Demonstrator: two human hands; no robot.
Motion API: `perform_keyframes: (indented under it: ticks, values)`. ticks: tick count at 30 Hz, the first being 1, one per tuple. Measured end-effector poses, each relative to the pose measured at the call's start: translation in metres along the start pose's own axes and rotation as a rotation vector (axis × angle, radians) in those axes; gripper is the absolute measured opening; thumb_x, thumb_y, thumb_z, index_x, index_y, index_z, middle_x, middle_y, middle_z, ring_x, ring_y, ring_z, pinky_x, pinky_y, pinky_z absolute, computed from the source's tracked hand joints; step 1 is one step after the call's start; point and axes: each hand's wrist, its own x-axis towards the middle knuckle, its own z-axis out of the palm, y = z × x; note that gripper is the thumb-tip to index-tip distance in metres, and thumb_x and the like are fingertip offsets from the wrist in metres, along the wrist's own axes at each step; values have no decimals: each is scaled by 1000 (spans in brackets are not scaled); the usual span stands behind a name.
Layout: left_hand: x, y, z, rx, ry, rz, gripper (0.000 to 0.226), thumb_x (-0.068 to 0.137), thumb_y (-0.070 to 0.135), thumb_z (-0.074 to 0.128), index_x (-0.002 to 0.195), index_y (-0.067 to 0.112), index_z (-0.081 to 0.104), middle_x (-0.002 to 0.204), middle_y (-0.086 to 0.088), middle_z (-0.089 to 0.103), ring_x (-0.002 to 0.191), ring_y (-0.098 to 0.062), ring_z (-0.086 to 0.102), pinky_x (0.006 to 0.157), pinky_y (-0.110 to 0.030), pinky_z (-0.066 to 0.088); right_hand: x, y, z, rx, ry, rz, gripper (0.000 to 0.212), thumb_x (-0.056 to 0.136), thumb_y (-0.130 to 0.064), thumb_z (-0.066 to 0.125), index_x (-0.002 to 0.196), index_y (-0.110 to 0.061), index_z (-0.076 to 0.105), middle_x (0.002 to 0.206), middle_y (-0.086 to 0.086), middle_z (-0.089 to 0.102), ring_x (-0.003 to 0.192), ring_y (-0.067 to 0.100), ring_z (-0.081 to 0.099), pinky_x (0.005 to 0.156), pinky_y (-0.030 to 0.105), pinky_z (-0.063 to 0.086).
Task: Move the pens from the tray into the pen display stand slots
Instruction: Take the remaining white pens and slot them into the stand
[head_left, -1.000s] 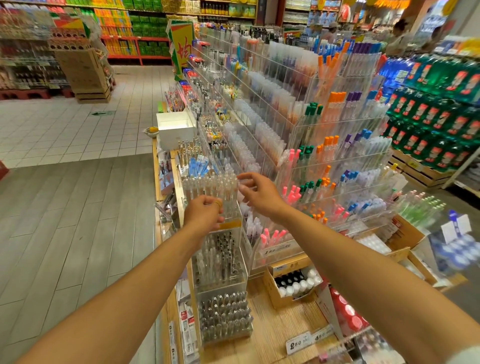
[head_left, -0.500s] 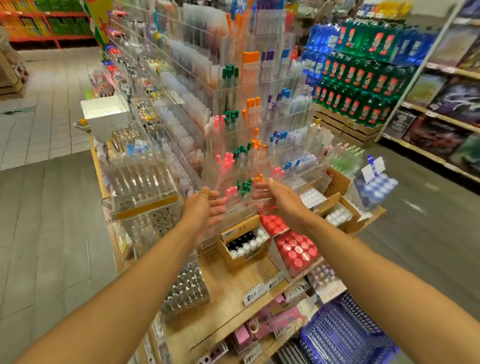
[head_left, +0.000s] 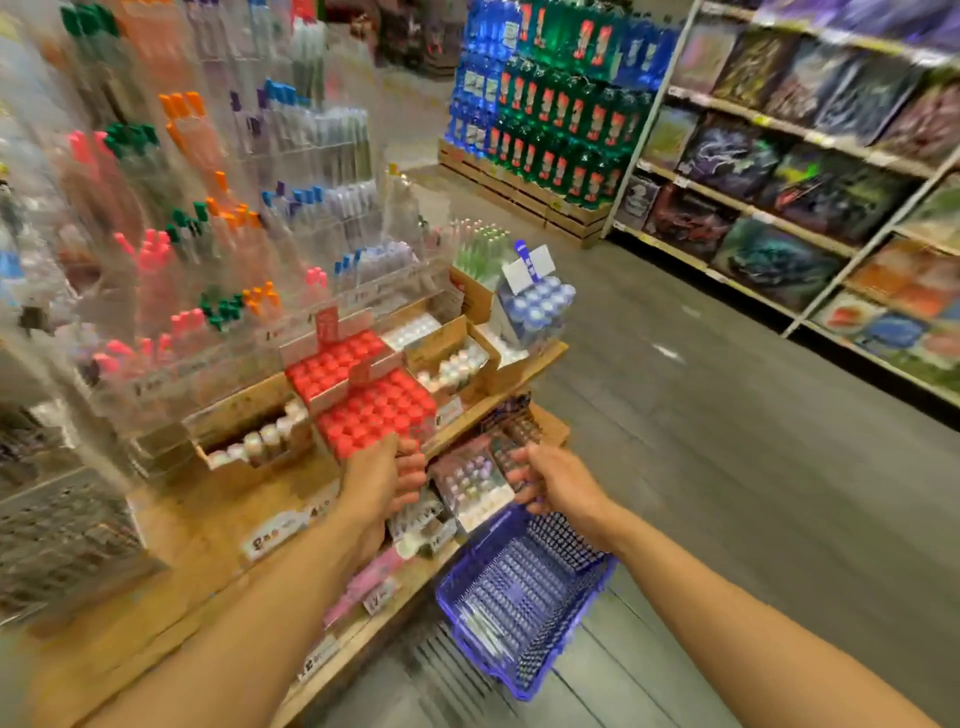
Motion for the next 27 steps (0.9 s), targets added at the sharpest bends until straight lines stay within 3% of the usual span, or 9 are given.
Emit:
perform_keyframes:
  ticks: [7,11,14,18,22,27]
  values:
    - [14,-85,53,22,5,-127,30,105,27,40,98,9,62,83,-5,65,66,-17,56,59,-28,43,31,90,-47,7,-18,133,28,104,-29,39,108,-9,59,81,2,63,51,10,56,48,22,41]
    - [66,-124,66,83,29,-180,26,104,23,42,98,9,63,89,-8,67,76,-22,59,69,-33,50,70,156,-53,-49,-52,181,29,102,-39,43,109,-19,62,91,-1,66,69,14,60,63,28,46]
    - [124,-167,77,94,36,-211,26,103,23,42,97,9,63,95,-11,69,76,-20,59,68,-32,51,112,220,-50,-88,-43,216,27,101,-39,46,107,-18,61,93,-1,66,68,13,59,62,27,46]
    - [202,-244,86,72,23,-256,30,105,29,40,101,9,62,89,-7,67,68,-16,56,61,-28,46,172,322,-41,-138,-38,298,26,101,-34,47,93,-13,59,91,5,66,62,12,56,57,26,43]
    - [262,-321,84,77,18,-266,27,104,30,42,99,12,61,86,-5,66,68,-15,55,60,-26,44,225,423,-24,-208,-87,337,27,103,-18,44,77,-15,48,73,6,51,52,11,42,47,18,36]
    - [319,-397,89,51,22,-271,21,103,23,43,88,16,57,75,-3,60,59,-13,47,52,-21,34,286,539,-2,-472,-159,365,37,100,-6,41,64,-14,42,60,2,40,50,13,38,44,20,29]
